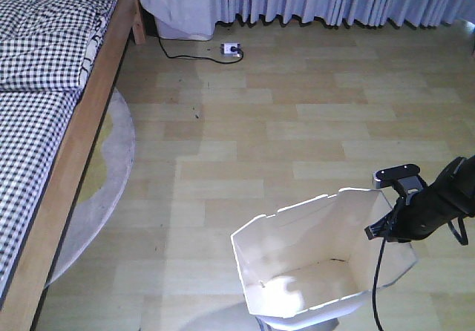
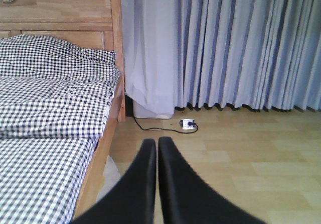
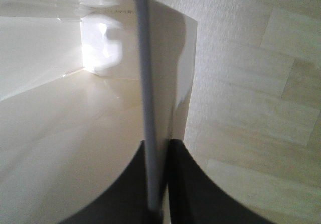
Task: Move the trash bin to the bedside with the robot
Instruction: 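Keep driving toward the curtains beside the bed foot, carrying the bin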
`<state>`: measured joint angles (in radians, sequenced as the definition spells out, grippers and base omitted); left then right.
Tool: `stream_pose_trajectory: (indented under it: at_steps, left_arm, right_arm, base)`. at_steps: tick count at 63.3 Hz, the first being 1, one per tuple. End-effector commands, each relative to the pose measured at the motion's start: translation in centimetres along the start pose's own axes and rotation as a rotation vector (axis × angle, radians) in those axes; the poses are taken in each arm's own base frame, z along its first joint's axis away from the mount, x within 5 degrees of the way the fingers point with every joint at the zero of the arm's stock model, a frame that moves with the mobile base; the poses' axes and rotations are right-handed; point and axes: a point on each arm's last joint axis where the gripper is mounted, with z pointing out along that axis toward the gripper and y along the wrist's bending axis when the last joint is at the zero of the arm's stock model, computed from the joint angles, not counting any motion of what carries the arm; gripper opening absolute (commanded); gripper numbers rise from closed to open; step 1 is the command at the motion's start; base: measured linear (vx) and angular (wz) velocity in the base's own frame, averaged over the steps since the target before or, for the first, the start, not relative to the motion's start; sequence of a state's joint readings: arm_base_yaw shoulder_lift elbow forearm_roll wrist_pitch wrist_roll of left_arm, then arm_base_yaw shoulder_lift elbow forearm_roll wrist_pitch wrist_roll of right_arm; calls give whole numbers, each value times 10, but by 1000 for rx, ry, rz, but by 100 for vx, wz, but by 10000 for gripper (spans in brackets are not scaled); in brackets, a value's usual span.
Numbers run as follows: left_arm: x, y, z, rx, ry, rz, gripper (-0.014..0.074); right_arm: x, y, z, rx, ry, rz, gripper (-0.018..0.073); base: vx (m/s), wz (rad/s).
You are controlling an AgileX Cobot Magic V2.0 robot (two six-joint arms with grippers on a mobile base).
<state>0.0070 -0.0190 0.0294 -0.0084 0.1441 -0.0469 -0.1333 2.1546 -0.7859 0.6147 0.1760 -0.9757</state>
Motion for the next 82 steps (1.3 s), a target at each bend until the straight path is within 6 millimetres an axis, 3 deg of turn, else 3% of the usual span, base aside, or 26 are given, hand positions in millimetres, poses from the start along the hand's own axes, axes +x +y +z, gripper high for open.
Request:
stream_pose_trajectory:
  at_steps: [1,82]
  left_arm:
    - [2,0,1,6,-53,-18,-6]
    - [2,0,1,6,-53,-18,-6]
  right_arm:
    - [-14,-2,-21,5,-69,21,-3]
    - [-14,-2,-21,4,-68,21,-3]
  base:
    - [41,3]
    - [37,2]
